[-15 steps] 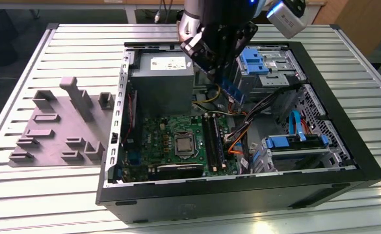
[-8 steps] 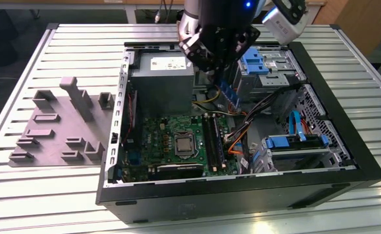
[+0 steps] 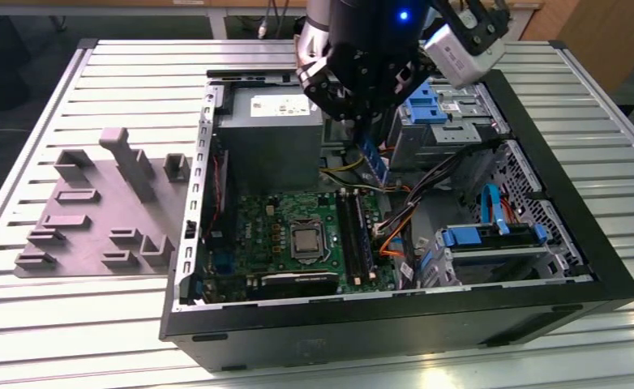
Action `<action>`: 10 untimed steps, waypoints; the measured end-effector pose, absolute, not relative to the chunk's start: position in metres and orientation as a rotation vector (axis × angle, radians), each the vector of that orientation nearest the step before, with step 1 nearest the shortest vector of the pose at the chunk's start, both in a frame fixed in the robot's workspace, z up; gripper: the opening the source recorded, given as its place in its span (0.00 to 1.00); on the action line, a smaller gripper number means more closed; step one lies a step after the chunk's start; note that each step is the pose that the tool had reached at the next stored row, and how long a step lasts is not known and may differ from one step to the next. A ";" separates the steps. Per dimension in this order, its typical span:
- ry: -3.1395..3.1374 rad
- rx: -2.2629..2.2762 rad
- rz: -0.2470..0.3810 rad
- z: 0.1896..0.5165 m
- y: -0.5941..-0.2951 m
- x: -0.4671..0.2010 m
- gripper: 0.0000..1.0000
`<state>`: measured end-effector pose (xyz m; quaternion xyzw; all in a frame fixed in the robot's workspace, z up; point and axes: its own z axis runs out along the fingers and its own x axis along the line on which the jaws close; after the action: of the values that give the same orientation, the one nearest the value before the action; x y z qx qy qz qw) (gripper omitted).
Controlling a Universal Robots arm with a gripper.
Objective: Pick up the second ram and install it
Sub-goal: 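Insert the second ram into the second slot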
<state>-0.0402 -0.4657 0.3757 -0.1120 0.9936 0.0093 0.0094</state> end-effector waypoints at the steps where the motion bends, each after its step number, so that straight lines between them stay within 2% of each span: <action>1: 3.106 -0.321 0.029 0.375 -0.466 -0.040 0.14; 10: 3.120 -0.065 0.026 0.370 -0.466 -0.040 0.14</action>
<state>-0.0402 -0.4657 0.3698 -0.0209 0.9997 0.0083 0.0102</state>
